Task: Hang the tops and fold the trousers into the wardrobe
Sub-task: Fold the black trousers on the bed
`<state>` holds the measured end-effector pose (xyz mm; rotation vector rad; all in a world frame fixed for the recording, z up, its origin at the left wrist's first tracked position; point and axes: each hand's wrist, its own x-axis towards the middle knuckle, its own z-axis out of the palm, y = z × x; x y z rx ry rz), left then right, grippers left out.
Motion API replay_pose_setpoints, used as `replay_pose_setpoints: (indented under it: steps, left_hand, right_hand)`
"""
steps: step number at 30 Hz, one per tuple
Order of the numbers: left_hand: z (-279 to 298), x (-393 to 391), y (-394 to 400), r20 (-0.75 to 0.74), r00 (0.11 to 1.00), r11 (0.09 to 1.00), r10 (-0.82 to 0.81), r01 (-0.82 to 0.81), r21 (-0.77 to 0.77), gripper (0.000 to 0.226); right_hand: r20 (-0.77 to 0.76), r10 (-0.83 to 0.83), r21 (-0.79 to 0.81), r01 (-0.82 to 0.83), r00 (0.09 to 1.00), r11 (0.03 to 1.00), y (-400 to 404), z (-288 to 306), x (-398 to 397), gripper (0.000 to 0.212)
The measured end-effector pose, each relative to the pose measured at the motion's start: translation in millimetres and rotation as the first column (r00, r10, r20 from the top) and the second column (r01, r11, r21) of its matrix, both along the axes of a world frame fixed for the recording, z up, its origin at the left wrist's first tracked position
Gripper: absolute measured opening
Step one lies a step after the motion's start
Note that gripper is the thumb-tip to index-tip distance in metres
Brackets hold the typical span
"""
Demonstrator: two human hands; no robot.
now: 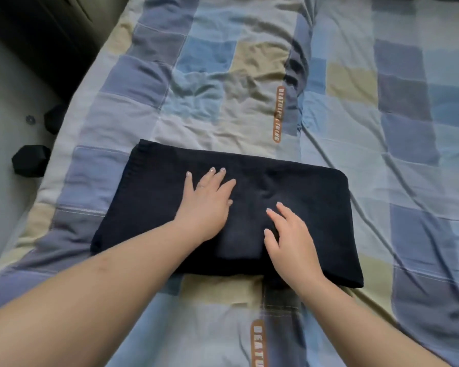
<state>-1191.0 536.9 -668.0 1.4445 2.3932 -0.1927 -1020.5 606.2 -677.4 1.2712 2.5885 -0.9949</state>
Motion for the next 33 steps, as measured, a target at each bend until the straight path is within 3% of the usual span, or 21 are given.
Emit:
replay_pose_setpoints:
  steps: [5,11,16,18,19,20,22,24,25,28,30,33]
  left_hand:
    - [-56,70,49,0.018,0.998,0.998,-0.052,0.051,0.043,0.055]
    - [-107,36,1,-0.15,0.981,0.992,-0.123,0.126,0.015,0.068]
    - [-106,21,-16,-0.187,0.981,0.997,-0.06,0.051,-0.055,0.077]
    - [-99,29,-9,-0.167,0.986,0.999,-0.011,0.005,-0.036,0.072]
    - [-95,33,-2,-0.148,0.989,1.0,-0.005,0.006,0.003,0.068]
    - [-90,39,8,-0.123,0.992,0.998,-0.039,0.045,0.049,0.064]
    - [-85,49,36,-0.115,0.967,0.961,-0.226,0.241,0.137,0.06]
    - [-81,56,74,-0.147,0.915,0.908,-0.375,0.395,0.138,0.064]
    - [-82,57,93,-0.153,0.915,0.915,-0.372,0.39,0.105,0.067]
    - [-94,45,125,-0.152,0.975,0.985,-0.164,0.155,-0.072,0.079]
    - [-100,41,130,-0.166,0.981,0.985,-0.096,0.07,-0.155,0.082]
    - [-95,59,120,-0.174,0.98,0.995,-0.098,0.094,-0.03,0.081]
  right_hand:
    - [0.178,0.126,0.168,-0.156,0.976,0.973,46,-49,6,0.056]
    - [0.292,0.252,0.248,-0.328,0.923,0.912,71,-114,53,0.076]
    - [0.37,0.117,0.215,-0.207,0.922,0.954,106,-117,107,0.078]
    - [0.258,-0.045,0.066,0.029,0.965,0.997,115,-108,120,0.08]
    - [0.141,-0.243,-0.042,0.251,0.96,0.967,119,-106,127,0.08]
    - [0.048,-0.457,-0.187,0.457,0.888,0.869,123,-102,133,0.075]
    - [0.047,-0.715,-0.5,0.636,0.697,0.587,123,-100,140,0.054]
    - [0.144,-0.714,-0.662,0.603,0.685,0.445,115,-102,147,0.041]
    - [0.168,-0.699,-0.72,0.571,0.695,0.394,110,-102,150,0.038]
    - [0.197,-0.685,-0.812,0.508,0.702,0.288,105,-106,157,0.032]
    - [0.168,-0.695,-0.877,0.428,0.699,0.219,107,-103,159,0.028]
    - [0.115,-0.717,-0.937,0.315,0.687,0.151,114,-91,163,0.03]
